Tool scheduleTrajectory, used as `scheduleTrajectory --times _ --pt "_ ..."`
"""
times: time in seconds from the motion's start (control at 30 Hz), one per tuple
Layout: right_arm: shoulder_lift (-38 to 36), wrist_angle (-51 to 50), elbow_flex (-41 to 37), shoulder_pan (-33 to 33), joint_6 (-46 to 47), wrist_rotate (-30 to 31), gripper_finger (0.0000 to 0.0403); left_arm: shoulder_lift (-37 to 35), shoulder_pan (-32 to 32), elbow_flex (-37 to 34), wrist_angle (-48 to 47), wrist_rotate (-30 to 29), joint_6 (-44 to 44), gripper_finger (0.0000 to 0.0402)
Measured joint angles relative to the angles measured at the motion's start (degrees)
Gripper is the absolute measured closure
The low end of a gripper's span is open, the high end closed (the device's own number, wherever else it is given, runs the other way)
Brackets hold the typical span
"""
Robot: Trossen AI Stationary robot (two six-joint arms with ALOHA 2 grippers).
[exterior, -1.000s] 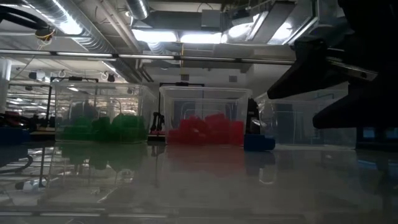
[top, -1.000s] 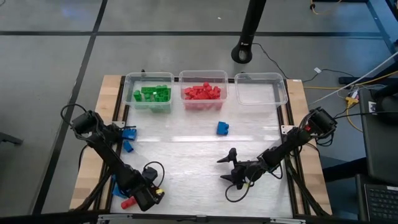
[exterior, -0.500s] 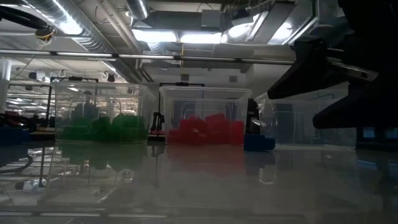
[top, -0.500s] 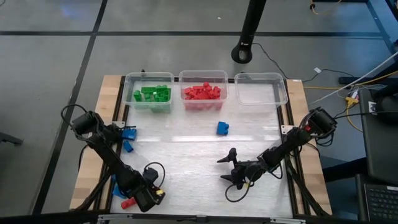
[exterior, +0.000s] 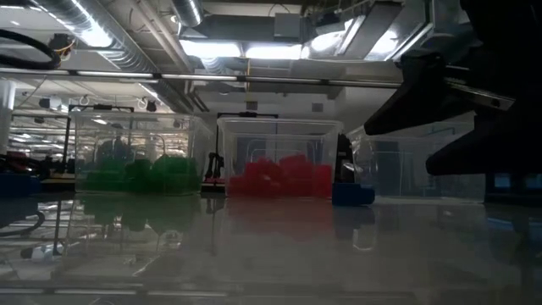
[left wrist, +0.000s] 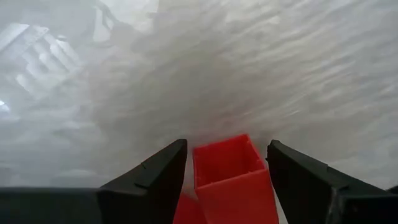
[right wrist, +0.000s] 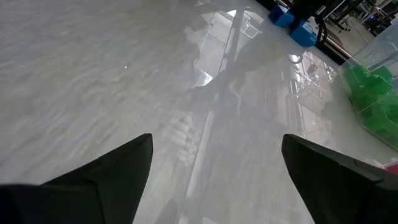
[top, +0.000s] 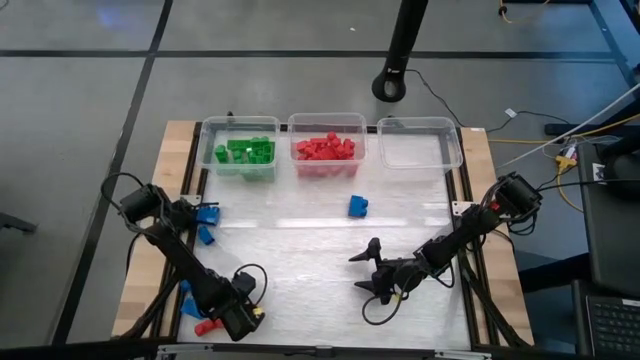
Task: Sort blocks
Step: Put the red game piece into the middle transparent bin
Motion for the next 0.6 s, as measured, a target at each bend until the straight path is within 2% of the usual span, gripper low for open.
scheduleTrajectory --times 0.13,0.4,0.6 --pt "0.0 0.0 0.0 0.0 0.0 0.0 0.0047 0.3 0.5 0.0 -0.2 0.4 2.0 0.0206" --pt "0.0 0.0 0.0 0.0 0.0 0.0 0.0047 0.3 0.7 0.0 -0.7 0.5 4.8 0.0282" --pt "0.0 0.0 0.0 0.0 0.0 0.0 0.0047 0.5 1.9 0.4 -1.0 0.4 7.9 0.0283"
